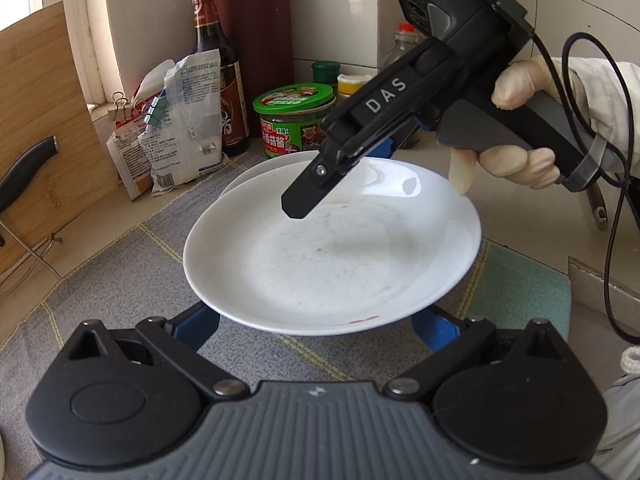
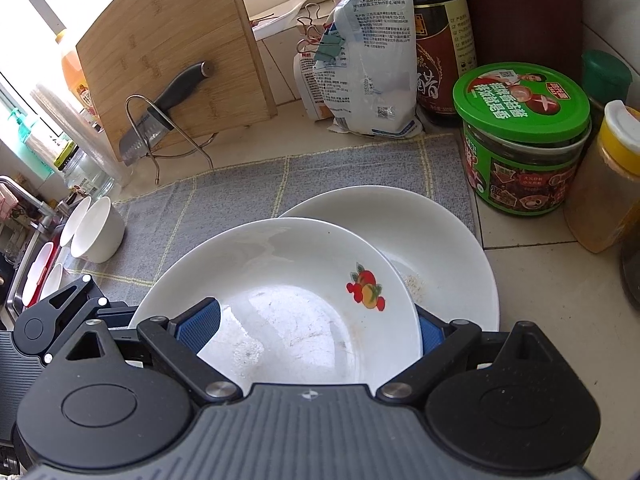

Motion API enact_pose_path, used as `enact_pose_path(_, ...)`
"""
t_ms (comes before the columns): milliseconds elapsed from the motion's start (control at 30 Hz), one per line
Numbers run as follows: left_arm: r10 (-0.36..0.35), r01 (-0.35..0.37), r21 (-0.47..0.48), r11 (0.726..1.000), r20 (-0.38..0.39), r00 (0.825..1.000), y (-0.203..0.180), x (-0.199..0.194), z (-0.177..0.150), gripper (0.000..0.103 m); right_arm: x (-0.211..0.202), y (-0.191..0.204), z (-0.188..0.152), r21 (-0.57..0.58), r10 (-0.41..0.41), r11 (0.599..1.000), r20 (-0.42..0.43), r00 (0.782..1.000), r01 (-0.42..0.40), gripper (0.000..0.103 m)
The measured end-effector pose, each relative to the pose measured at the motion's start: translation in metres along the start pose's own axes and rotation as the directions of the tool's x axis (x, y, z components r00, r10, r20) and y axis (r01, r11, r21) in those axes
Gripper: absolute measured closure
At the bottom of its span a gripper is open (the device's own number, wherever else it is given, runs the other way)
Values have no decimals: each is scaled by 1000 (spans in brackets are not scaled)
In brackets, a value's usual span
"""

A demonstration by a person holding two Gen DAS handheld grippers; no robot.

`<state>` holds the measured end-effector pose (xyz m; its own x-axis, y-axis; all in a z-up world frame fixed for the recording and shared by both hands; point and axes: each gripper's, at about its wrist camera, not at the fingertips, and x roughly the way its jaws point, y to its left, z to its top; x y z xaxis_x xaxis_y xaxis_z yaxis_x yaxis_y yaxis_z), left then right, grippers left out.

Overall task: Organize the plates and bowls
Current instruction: 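Lower the deep plate with both tools onto the stacked plates, then settle the deep flowered plate onto the plate stack with both tools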

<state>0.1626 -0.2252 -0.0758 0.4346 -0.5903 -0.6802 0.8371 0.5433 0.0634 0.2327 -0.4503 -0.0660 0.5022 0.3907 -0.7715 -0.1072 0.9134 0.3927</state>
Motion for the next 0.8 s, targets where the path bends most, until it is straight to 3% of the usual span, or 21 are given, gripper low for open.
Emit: enact_pose_path(800,-12,12,37,999,-11,1000,-1,7,5,1,0,-11,-3,30,-25,999,-5,1000,25,4)
